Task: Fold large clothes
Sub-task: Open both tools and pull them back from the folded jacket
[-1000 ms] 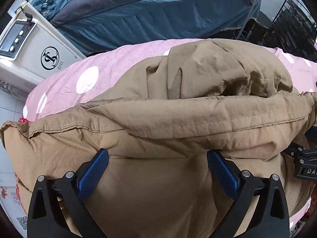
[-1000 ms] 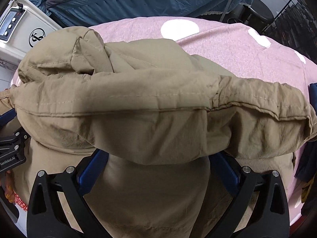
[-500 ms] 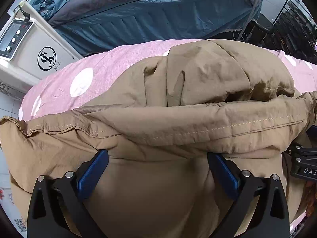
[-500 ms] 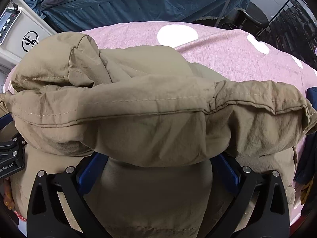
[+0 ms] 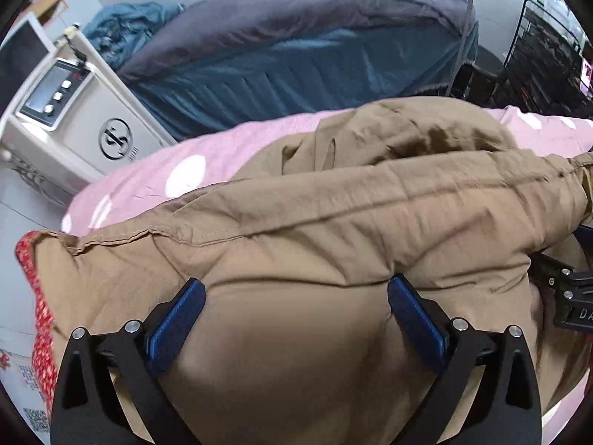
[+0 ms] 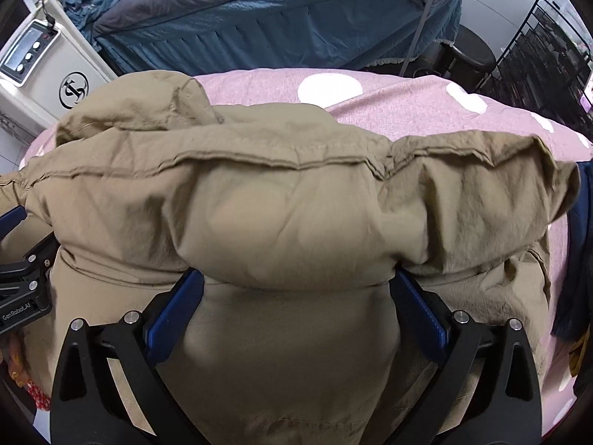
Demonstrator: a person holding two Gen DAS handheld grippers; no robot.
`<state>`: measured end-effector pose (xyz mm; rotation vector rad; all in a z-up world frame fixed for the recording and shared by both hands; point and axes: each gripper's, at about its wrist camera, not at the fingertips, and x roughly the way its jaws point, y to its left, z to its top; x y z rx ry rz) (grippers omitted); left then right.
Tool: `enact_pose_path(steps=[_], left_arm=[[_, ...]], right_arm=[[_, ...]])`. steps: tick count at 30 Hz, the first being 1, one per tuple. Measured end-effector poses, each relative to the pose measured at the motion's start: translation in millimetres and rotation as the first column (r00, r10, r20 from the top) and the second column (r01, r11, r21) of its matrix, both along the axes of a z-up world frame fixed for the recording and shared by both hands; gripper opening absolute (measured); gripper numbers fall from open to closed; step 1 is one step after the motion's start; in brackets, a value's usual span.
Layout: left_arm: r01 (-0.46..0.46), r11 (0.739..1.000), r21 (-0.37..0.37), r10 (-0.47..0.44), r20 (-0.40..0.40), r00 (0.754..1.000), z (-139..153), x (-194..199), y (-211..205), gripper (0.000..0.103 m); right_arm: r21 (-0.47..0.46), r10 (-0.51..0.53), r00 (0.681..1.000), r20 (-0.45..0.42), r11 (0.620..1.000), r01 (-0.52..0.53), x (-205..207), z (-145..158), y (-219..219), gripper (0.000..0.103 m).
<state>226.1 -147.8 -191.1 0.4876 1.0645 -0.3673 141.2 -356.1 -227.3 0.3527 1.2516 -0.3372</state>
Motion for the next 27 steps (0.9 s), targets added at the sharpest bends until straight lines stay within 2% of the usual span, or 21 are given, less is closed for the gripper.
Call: enact_pose_path(steps=[6, 10, 13, 17, 19, 23, 27], left_arm=[[0.004, 0.998, -0.069, -0.001, 0.054, 0.999, 38.0, -48.8, 23.5, 0.097], [-0.003, 0.993, -0.122, 0.006, 0.029, 1.000, 54.2, -84.9, 41.4, 0.097], [-0.010, 0.989, -0.147, 0.010, -0.004, 1.000, 57.7, -111.2, 50.1, 0.097], [0.004, 0.995, -0.101, -0.011, -0.071, 0.997, 50.5, -152.6, 53.0, 0.097], [0.019, 0.996, -0.083, -0.025, -0.075, 0.997, 49.1, -168.4, 54.4, 0.097], [0.055, 0.998, -0.036, -0.057, -0.051, 0.997, 53.5, -182.3, 55.0, 0.097], [-0.002, 1.000, -0.024, 0.002, -0.012, 1.000, 62.7, -178.5, 68.2, 0.097]], right_arm=[[-0.026, -0.042, 0.997, 0.069, 0.999, 0.044, -45.0, 35.9, 10.3, 0.099], [-0.067, -0.031, 0.993, 0.117, 0.997, 0.039, -83.4, 62.1, 32.0, 0.099], [-0.074, -0.004, 0.995, 0.102, 0.997, 0.011, -111.3, 74.2, 54.1, 0.099], [-0.057, 0.026, 0.999, 0.023, 0.998, -0.024, -139.9, 69.7, 83.6, 0.099], [-0.029, 0.015, 1.000, -0.002, 0.999, -0.015, -151.9, 67.5, 94.3, 0.099], [-0.045, 0.017, 0.999, -0.027, 0.999, -0.019, -165.6, 71.5, 106.1, 0.098], [-0.102, 0.033, 0.999, -0.027, 0.994, -0.035, -173.2, 84.8, 114.6, 0.098]])
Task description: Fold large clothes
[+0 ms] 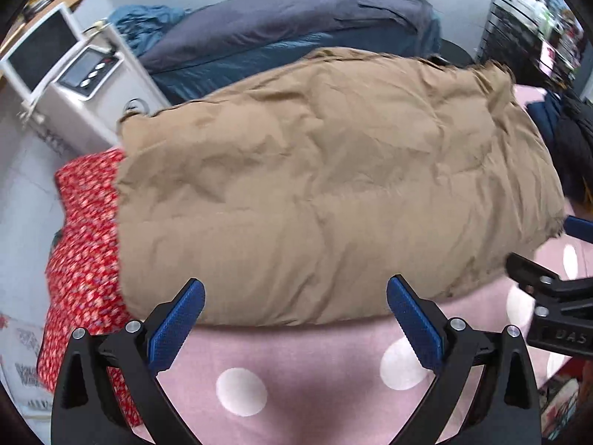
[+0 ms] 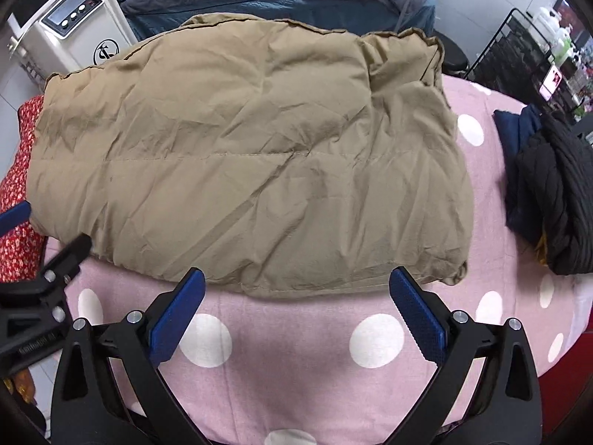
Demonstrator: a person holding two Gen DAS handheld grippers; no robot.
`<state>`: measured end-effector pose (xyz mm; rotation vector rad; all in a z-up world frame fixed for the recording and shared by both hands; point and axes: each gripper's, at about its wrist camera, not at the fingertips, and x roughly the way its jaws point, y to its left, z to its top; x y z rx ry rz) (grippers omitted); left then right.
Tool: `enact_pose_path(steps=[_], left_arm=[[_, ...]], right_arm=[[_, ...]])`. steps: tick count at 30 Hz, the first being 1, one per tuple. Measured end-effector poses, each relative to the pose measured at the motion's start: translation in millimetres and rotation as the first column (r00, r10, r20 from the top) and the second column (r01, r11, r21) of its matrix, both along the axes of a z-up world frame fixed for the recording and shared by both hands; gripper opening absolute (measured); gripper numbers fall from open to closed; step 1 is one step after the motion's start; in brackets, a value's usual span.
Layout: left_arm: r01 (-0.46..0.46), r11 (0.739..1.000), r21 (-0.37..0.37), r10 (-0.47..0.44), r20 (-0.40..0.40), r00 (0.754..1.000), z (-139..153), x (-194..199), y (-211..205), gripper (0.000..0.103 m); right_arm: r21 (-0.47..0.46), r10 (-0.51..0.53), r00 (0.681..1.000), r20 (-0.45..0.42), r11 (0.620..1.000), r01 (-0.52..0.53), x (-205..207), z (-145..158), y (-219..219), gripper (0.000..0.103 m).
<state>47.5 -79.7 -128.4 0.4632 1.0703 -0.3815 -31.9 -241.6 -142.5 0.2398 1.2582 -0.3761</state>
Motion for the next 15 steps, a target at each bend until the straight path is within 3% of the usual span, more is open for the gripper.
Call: enact_pose_path(steps=[5, 10, 15], left_arm=[[-0.076, 0.997, 0.030, 0.076, 0.006, 0.997, 2.3, 3.0, 16.8, 0.097], [-0.114, 0.993, -0.013, 0.114, -0.042, 0.993, 2.1, -1.0, 28.2, 0.097], [-0.132, 0.991, -0.008, 0.132, -0.030, 0.991, 4.8, -3.3, 32.9, 0.097]], right_arm=[[-0.041, -0.017, 1.000, 0.007, 0.999, 0.018, -5.4, 14.2, -3.1, 0.098], [-0.056, -0.015, 0.999, 0.037, 0.998, 0.017, -10.3, 25.4, -4.7, 0.098], [-0.074, 0.000, 0.998, 0.060, 0.997, 0.005, -12.5, 32.0, 6.9, 0.098]])
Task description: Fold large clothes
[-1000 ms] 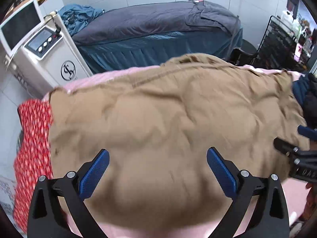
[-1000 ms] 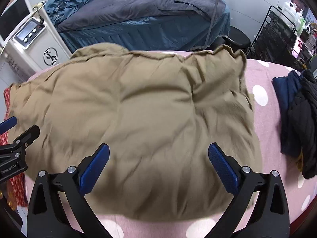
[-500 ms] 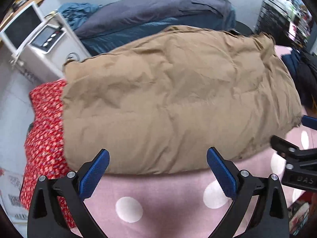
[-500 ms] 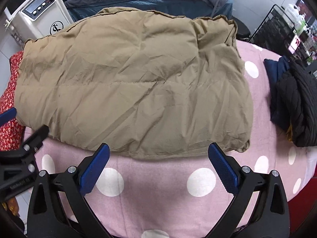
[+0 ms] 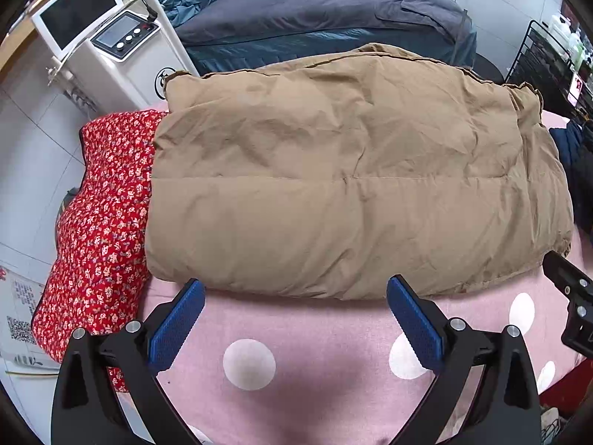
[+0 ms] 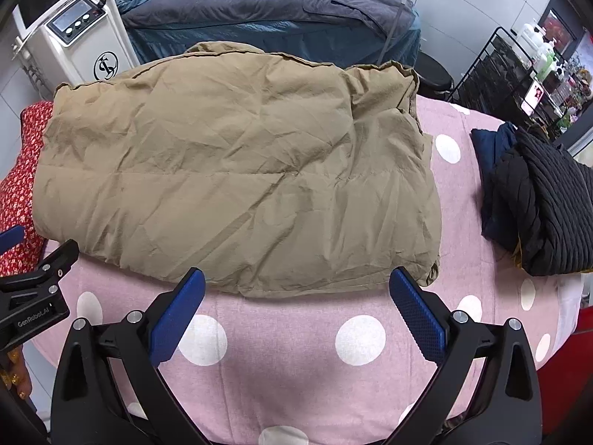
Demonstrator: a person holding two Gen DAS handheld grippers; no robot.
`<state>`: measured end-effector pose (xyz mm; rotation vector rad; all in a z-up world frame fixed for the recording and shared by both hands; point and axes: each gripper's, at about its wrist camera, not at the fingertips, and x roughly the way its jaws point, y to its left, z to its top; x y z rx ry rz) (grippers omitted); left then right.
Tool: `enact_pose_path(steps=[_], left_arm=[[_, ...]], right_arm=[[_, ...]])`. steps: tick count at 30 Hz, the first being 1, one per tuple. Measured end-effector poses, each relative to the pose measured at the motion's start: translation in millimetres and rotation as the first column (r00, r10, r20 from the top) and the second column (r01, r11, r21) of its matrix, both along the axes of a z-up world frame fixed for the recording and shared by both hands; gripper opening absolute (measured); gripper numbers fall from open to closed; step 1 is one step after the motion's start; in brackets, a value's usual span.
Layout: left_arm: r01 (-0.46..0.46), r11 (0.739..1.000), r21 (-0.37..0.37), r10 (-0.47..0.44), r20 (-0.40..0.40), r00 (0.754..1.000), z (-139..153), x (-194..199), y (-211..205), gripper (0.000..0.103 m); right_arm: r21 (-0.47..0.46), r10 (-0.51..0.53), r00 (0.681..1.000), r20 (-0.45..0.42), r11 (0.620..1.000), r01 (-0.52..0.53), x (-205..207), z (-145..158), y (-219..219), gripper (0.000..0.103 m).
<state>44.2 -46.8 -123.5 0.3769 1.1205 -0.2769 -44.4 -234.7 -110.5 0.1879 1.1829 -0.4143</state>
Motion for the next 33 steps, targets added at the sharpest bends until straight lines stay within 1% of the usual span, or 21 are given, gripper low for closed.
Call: enact_pose_path(steps=[7, 13, 21, 33], left_arm=[[0.004, 1.000, 0.011, -0.003, -0.016, 1.000, -3.1, -2.6, 0.0, 0.097], [0.001, 1.000, 0.013, 0.000, -0.028, 1.000, -5.1, -2.5, 0.6, 0.097], [0.001, 1.000, 0.026, -0.001, -0.024, 1.000, -5.3, -3.7, 0.3, 0.097], [-0.002, 1.000, 0.026, 0.003, -0.027, 1.000, -5.4, -5.0, 0.4, 0.097]], right_arm=[[-0.005, 0.030, 1.000, -0.010, 1.000, -0.030, 0.2, -3.7, 10.3, 0.098], [-0.002, 0.032, 0.999, -0.012, 0.999, -0.032, 0.0, -5.0, 10.4, 0.098], [-0.001, 0.031, 0.999, -0.016, 1.000, -0.031, 0.9, -7.2, 10.2, 0.098], [0.001, 0.030, 0.999, -0.017, 1.000, -0.029, 0.7, -7.9, 10.8, 0.098]])
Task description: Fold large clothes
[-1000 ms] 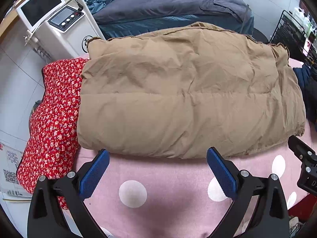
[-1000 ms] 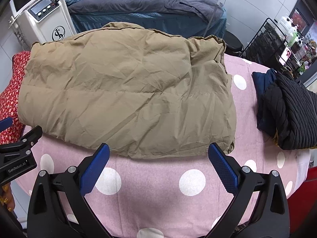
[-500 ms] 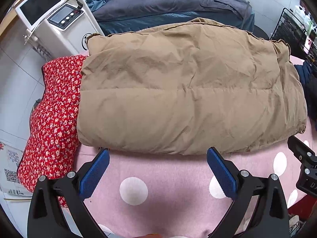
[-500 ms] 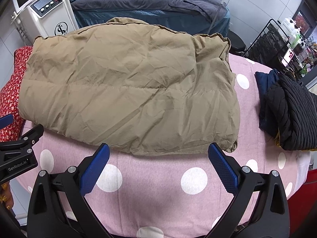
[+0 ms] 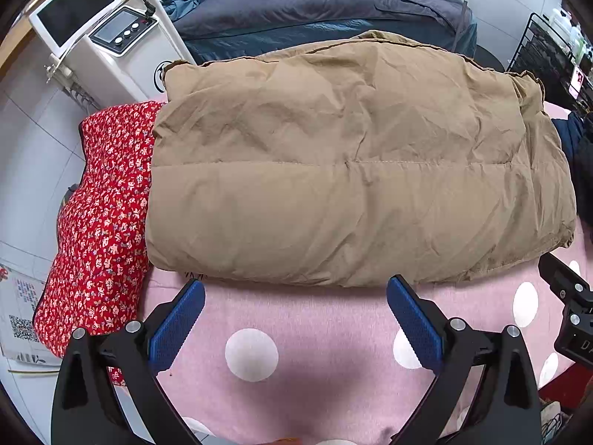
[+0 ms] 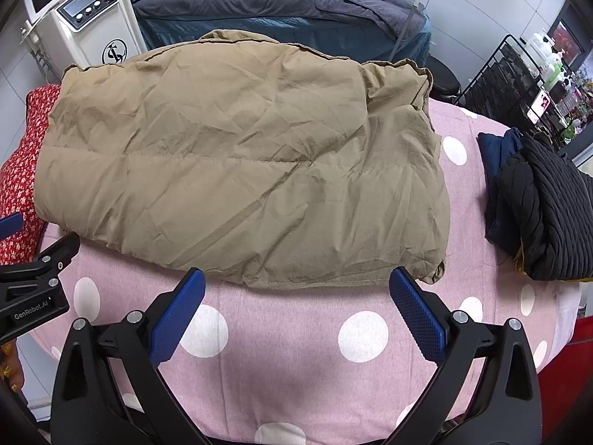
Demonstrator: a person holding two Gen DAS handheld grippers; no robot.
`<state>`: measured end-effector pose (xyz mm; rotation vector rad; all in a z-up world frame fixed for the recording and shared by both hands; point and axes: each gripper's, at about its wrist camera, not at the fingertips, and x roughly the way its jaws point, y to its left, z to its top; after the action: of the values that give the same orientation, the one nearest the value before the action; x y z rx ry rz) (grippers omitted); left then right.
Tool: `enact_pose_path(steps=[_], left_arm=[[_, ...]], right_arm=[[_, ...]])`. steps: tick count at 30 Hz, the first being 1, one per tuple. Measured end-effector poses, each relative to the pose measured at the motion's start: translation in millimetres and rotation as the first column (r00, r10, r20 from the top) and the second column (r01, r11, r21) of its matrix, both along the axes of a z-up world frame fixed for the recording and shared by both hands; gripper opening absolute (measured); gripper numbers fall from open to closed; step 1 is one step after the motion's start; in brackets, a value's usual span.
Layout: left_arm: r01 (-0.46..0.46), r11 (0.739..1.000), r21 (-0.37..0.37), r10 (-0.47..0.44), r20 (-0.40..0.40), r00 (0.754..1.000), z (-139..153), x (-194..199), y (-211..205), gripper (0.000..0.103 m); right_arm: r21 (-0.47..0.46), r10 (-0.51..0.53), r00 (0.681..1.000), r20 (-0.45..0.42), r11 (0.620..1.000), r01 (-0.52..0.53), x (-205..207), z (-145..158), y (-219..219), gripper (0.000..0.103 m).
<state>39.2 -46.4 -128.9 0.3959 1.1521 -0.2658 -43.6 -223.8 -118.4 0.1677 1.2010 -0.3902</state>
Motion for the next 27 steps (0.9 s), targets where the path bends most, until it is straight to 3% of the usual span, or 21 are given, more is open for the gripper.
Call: enact_pose_path(steps=[27], left_arm=[[0.022, 1.000, 0.002, -0.022, 0.007, 1.000, 0.1, -1.4, -1.1, 0.097]], right_arm=[[-0.002, 0.017, 1.000, -0.015, 1.000, -0.017, 0.4, -3.5, 1.0, 0.098]])
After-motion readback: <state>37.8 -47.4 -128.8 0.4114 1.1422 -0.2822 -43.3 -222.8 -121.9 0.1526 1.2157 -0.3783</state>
